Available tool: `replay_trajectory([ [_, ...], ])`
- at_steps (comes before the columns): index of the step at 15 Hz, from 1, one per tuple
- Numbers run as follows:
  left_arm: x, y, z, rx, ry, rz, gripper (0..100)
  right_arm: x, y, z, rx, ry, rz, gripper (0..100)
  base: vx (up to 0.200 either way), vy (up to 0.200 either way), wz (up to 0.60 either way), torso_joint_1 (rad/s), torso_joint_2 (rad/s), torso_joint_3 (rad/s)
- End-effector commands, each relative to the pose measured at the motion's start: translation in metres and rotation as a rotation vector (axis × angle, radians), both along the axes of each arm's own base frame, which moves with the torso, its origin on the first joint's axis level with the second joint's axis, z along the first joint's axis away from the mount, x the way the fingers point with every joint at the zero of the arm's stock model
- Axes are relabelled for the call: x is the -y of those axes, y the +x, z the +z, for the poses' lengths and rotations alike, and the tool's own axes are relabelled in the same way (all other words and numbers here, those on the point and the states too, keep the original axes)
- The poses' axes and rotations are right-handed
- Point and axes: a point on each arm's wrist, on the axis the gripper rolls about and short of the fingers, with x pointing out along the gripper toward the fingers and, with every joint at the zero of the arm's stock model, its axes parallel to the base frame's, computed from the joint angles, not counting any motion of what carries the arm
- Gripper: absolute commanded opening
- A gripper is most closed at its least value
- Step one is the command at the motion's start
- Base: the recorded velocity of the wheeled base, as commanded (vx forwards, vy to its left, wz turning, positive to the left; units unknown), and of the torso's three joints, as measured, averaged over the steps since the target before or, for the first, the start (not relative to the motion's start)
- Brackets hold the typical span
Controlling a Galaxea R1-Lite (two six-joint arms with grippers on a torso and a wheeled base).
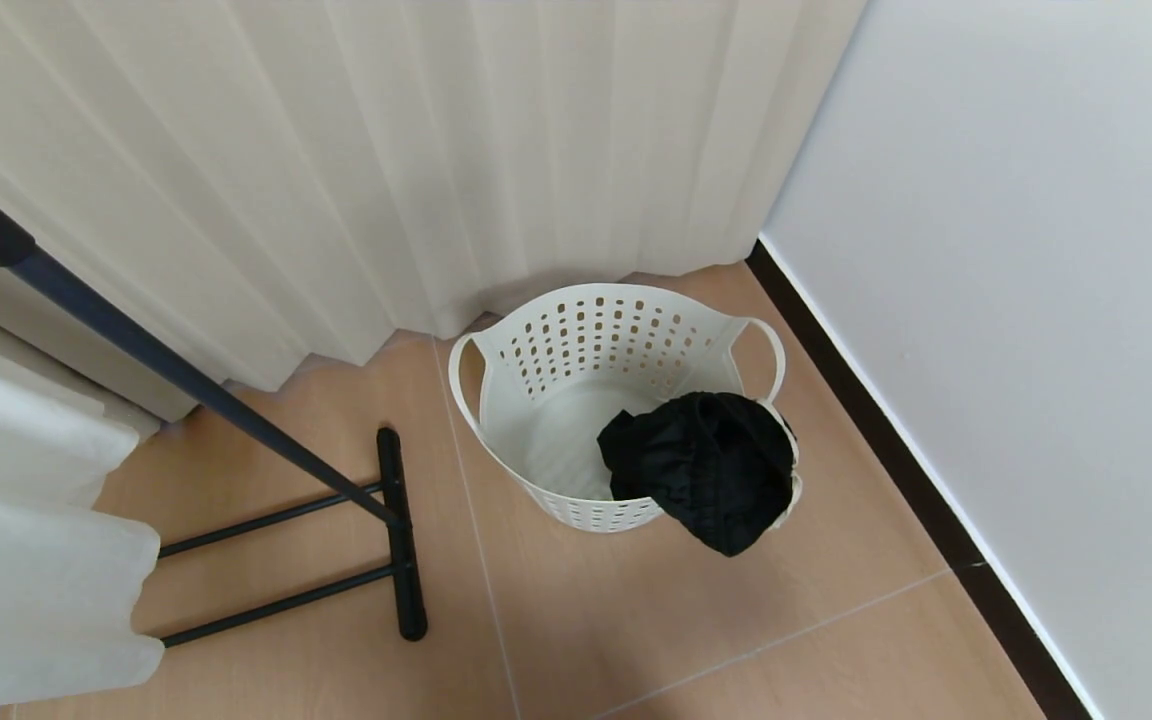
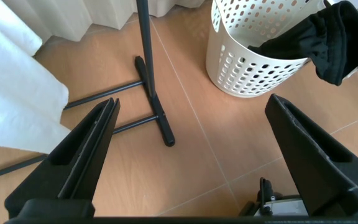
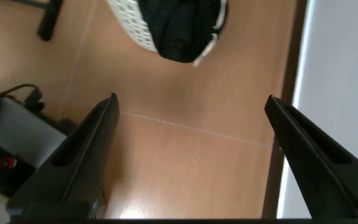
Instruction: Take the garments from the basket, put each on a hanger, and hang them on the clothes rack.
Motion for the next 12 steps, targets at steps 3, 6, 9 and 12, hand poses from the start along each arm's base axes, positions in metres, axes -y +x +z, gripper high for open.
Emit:
replay_trajectory([
  [3,0.0,0.0,0.0,0.0,0.0,0.001,100,-0.033,0.069,0.029,-0.138,-0.17,0.083,100,0.0,0.0,0.0,0.0,0.0,0.0],
  [6,0.0,0.0,0.0,0.0,0.0,0.001,100,-0.047,0.11,0.039,-0.127,-0.363,0.082,100,0.0,0.0,0.0,0.0,0.0,0.0],
  [9,0.0,0.0,0.0,0.0,0.0,0.001,100,-0.065,0.155,0.045,-0.063,-0.452,0.082,100,0.0,0.0,0.0,0.0,0.0,0.0],
  [12,0.0,0.0,0.0,0.0,0.0,0.001,100,-0.082,0.197,0.037,0.009,-0.527,0.071,100,0.0,0.0,0.0,0.0,0.0,0.0],
])
